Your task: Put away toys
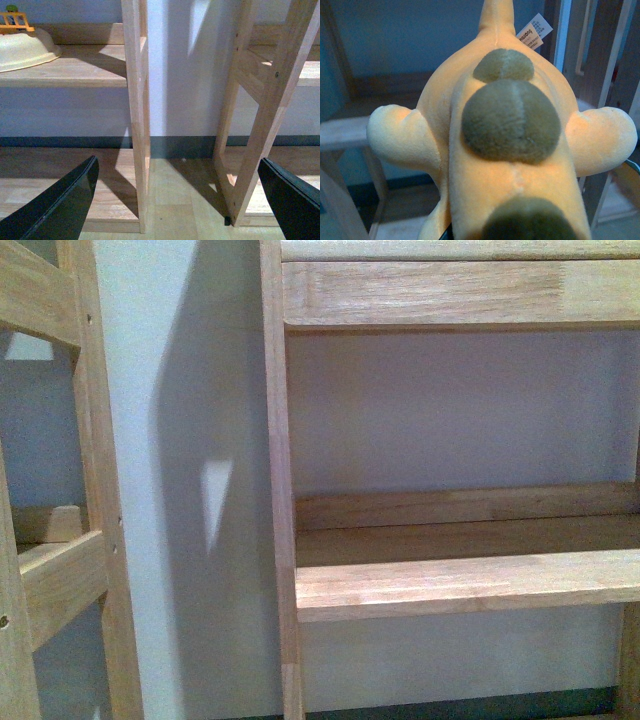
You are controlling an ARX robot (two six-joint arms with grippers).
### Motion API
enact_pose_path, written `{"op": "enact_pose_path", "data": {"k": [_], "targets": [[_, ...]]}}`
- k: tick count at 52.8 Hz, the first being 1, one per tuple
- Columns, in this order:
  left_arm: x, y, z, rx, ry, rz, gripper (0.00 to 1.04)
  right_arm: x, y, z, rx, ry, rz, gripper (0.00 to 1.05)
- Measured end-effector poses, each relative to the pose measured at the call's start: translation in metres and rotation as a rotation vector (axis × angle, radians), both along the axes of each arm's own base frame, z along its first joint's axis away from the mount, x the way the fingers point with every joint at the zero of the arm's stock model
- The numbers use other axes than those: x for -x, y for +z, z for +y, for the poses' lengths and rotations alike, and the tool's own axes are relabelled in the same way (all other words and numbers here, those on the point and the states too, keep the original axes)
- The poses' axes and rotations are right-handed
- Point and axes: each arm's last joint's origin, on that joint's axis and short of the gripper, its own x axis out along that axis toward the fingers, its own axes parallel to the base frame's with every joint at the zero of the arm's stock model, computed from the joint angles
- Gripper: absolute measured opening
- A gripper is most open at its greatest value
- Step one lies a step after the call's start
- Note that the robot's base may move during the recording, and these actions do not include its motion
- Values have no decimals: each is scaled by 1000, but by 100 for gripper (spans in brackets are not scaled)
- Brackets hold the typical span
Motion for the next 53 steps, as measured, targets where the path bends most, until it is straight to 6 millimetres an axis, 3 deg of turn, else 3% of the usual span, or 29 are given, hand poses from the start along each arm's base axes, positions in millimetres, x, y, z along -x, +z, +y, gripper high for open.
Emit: {"op": "enact_pose_path", "data": {"k": [13, 21, 26, 38, 53], "targets": [[0, 0, 0, 0, 0, 0, 98, 3, 92, 6, 122, -20, -180, 7], [0, 0, 0, 0, 0, 0, 98, 1, 127, 7, 164, -17, -242, 7], [0, 0, 0, 0, 0, 0, 98, 2, 161, 3, 191, -21, -302, 7], [0, 0, 0, 0, 0, 0, 98, -7, 201, -3, 198, -22, -372, 7], [0, 0, 0, 0, 0, 0, 98, -54, 234, -4, 157, 63, -387, 7]]}}
